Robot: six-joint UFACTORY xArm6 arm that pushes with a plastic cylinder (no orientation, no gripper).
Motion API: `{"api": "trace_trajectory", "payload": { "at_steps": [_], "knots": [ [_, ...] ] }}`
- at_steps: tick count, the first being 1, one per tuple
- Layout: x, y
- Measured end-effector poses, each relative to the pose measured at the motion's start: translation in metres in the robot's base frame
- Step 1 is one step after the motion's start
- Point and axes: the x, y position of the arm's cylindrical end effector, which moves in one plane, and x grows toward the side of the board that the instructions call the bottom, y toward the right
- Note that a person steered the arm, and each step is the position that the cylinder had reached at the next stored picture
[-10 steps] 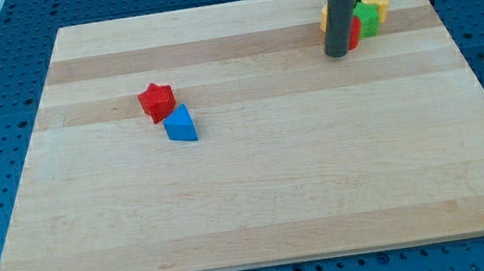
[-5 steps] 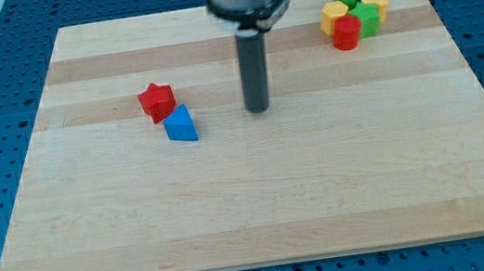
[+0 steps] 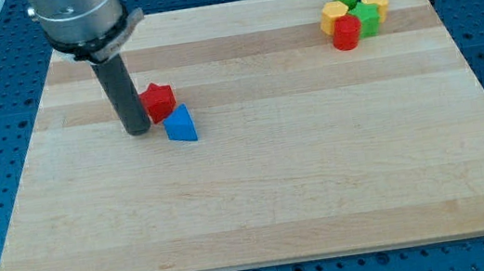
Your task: Push the red star closer to the group of blocks
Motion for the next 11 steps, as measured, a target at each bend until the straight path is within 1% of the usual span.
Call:
{"api": "trace_trajectory", "payload": {
  "at_steps": [2, 4, 5, 6, 9, 10, 11],
  "knots": [
    [-0.034, -0.002],
    [-0.036, 0.052],
    [-0.033, 0.081],
    [-0.022, 0.105],
    [0.030, 0.158],
    [0.022, 0.187],
    [0.003, 0.215]
  ]
}}
